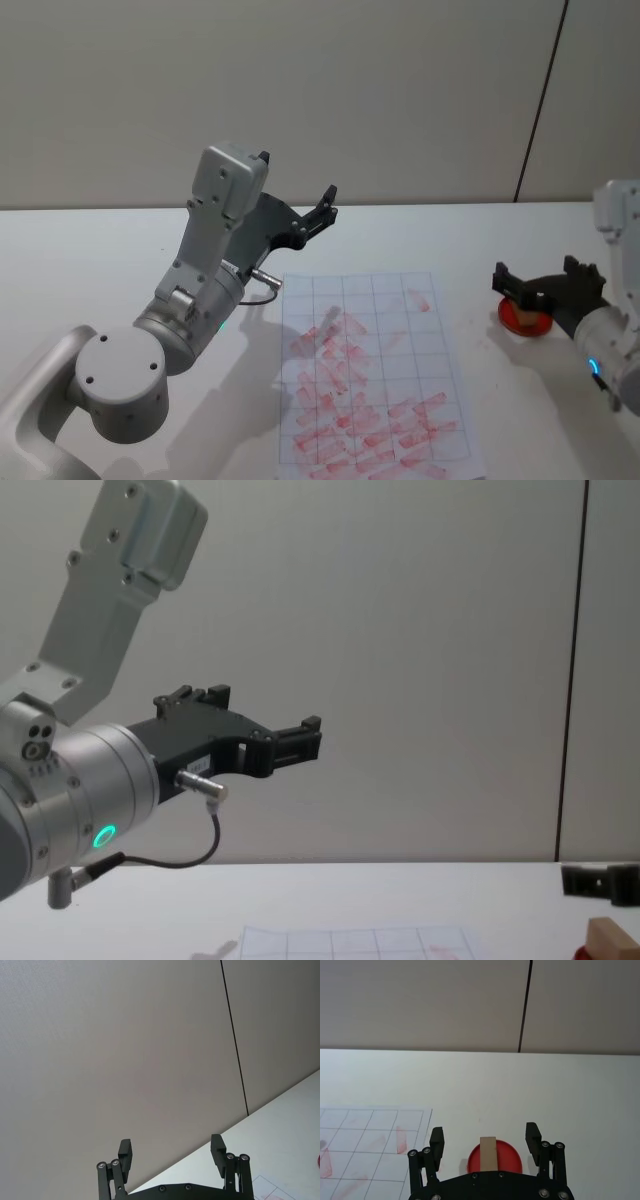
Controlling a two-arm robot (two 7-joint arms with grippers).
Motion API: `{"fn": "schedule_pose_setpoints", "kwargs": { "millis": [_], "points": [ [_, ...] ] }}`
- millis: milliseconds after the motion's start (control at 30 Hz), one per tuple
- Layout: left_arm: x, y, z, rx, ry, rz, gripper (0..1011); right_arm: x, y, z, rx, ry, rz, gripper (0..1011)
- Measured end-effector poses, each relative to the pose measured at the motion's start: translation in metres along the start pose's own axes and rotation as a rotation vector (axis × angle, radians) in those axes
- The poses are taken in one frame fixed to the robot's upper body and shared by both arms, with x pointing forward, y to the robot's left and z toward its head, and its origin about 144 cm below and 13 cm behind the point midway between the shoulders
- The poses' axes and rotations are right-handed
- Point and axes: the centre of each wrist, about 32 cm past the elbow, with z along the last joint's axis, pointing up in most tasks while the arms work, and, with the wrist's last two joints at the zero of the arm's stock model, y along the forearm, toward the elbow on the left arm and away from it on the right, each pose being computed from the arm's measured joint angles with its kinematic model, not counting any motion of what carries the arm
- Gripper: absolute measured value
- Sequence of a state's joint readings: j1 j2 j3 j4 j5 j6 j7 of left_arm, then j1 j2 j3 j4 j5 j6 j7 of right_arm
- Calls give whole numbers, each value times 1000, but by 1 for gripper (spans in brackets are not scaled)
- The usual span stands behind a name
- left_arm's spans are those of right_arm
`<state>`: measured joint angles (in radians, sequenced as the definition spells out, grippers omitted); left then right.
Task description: Use the one hand to pick up the stamp and affix it onto the A4 paper.
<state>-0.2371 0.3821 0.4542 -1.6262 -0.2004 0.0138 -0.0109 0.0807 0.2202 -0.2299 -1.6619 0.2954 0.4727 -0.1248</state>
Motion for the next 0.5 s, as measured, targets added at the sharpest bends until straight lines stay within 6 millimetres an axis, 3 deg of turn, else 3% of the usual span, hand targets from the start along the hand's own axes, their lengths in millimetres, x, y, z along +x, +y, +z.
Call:
{"fn": "schedule_pose_setpoints", "kwargs": {
  "millis": [500],
  "points": [
    [0,0,0,0,0,0,1001,-4,9,-7,-90,2,-5,1001]
  ]
}}
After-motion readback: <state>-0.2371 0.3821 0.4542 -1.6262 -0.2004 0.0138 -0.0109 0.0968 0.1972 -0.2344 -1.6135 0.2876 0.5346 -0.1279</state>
